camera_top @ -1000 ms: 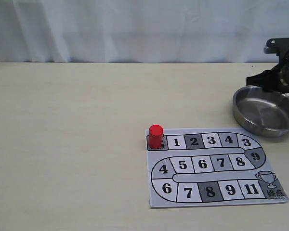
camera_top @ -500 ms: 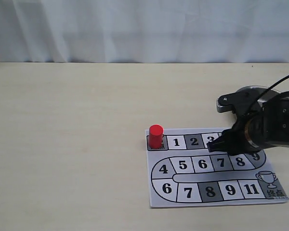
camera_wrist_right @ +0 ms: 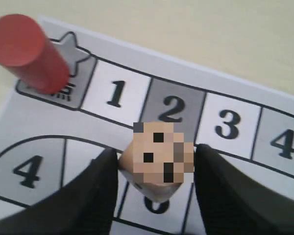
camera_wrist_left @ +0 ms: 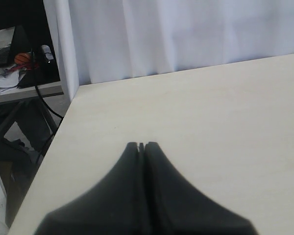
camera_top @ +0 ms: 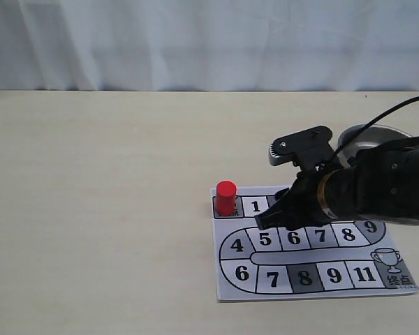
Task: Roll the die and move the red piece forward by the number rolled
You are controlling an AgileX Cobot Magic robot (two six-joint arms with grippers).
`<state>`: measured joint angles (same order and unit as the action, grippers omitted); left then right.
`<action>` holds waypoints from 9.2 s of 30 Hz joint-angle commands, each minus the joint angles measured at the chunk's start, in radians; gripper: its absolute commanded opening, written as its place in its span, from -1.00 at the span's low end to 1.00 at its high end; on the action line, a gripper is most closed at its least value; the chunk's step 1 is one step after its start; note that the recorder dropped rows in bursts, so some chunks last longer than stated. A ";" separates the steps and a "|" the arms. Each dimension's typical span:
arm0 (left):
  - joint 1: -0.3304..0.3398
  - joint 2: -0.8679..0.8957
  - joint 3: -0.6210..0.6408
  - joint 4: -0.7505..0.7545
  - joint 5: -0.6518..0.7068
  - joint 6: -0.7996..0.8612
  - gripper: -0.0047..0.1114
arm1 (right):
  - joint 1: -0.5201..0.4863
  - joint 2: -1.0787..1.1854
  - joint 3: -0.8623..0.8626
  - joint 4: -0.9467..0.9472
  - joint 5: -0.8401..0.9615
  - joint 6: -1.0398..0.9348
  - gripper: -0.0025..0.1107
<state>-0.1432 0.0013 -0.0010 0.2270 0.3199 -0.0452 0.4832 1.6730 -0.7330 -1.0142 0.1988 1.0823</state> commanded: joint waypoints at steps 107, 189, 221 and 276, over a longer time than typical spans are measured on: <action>-0.009 -0.001 0.001 0.001 -0.001 -0.006 -0.92 | -0.585 -0.537 0.317 0.487 1.022 -0.829 -0.86; -0.009 -0.001 0.001 0.001 -0.001 -0.006 -0.92 | 0.172 0.219 -0.664 0.890 0.647 -0.832 -0.75; -0.009 -0.001 0.001 0.001 -0.001 -0.006 -0.92 | 0.170 0.409 -0.662 0.706 0.466 -0.544 0.36; -0.009 -0.001 0.001 0.001 -0.001 -0.006 -0.92 | -0.001 0.164 -0.447 0.616 0.433 -0.563 -0.88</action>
<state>-0.1432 0.0013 -0.0010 0.2270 0.3199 -0.0452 0.5085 1.8346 -1.2082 -0.3890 0.6437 0.5169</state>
